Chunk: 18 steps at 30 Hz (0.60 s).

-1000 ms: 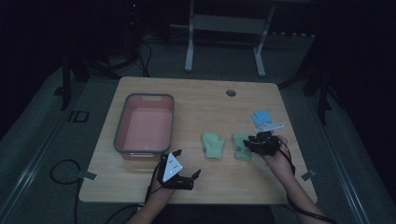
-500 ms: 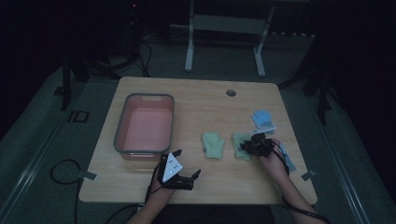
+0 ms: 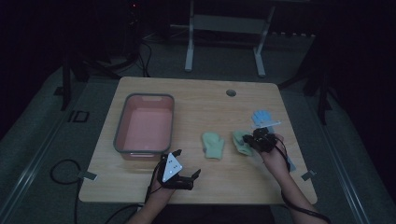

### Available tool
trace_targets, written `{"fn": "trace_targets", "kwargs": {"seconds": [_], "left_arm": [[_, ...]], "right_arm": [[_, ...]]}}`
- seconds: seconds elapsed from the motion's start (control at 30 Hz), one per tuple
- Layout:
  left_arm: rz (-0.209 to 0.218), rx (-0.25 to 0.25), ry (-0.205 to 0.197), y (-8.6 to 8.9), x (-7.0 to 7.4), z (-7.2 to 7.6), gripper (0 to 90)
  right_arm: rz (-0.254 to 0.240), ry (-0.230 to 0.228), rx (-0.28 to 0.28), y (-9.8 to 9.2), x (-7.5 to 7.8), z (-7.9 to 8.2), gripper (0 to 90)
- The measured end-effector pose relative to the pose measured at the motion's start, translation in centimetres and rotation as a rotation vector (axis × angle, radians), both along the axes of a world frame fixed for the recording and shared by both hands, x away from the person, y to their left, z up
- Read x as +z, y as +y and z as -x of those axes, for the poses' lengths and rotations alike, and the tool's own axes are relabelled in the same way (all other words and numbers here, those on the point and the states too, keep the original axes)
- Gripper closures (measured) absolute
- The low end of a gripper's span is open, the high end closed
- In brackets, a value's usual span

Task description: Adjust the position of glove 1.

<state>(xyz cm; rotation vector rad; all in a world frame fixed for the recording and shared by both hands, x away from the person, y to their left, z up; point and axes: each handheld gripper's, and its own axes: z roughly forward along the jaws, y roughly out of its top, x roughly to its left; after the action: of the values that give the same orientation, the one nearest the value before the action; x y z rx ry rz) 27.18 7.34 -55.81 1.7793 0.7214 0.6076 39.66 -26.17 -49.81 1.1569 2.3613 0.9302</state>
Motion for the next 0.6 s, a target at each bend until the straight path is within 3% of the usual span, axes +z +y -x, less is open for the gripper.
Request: {"fn": "trace_targets", "kwargs": {"seconds": [0.17, 0.37, 0.6], "left_arm": [[-0.002, 0.002, -0.001, 0.0, 0.0, 0.0, 1.0], [-0.002, 0.001, -0.002, 0.0, 0.0, 0.0, 1.0], [-0.002, 0.000, -0.002, 0.0, 0.0, 0.0, 1.0]], "right_arm": [[-0.008, -0.061, 0.019, 1.3, 2.6, 0.4, 86.6], [-0.033, -0.086, 0.053, 3.5, 4.4, 0.7, 86.6], [-0.033, -0.087, 0.101, 6.7, 4.5, 0.9, 86.5]]}}
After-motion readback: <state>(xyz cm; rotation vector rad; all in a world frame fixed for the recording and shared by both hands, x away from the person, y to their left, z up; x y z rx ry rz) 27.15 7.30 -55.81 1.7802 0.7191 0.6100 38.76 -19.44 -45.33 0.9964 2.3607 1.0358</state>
